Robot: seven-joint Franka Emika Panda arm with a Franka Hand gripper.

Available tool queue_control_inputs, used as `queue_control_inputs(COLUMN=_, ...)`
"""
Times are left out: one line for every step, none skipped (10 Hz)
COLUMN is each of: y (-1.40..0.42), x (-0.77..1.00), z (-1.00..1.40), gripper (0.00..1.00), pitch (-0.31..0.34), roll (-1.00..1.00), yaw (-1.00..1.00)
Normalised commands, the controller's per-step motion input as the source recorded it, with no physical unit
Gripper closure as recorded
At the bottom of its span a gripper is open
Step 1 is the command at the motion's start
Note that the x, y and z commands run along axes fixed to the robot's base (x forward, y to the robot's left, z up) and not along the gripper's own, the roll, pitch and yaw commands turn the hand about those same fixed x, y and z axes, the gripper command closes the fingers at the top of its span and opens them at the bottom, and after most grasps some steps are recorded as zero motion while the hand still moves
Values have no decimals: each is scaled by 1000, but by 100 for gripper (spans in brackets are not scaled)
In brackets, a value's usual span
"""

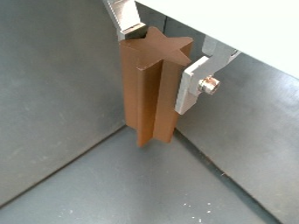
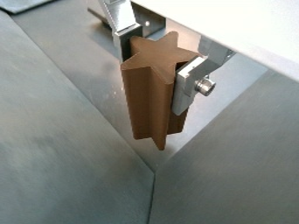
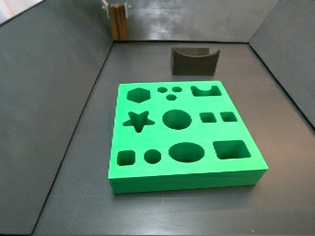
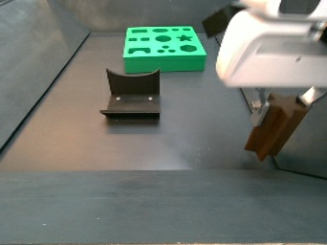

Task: Pick up the star object. Move up. Move to above the board. Insert the star object.
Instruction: Move up, then move to above the board.

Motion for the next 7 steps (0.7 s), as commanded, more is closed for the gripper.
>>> queue_control_inputs(y=2, x=-36, z=286, gripper=100, pitch=61, roll=70, yaw=-12)
queue_control_inputs(y=-4, x=19, z=1000, gripper=100, pitch=-394, roll=115, yaw=-167)
queue_control_inputs(y=-5, x=19, z=1000, gripper=100, pitch=-378, roll=117, yaw=-152)
queue_control_inputs(y=-5, x=7, z=1000, gripper=100, pitch=-304, roll=96, yaw=-131)
queue_control_inputs(y=-2, x=-2, z=1000, gripper=100, pitch=-190, roll=80, yaw=-102)
queue_control_inputs(y=-3, x=-5, z=1000, gripper=100, pitch=-100, roll=69, yaw=-82)
queue_control_inputs(y=-1, x=-7, z=1000, gripper=100, pitch=-20, roll=57, yaw=-67)
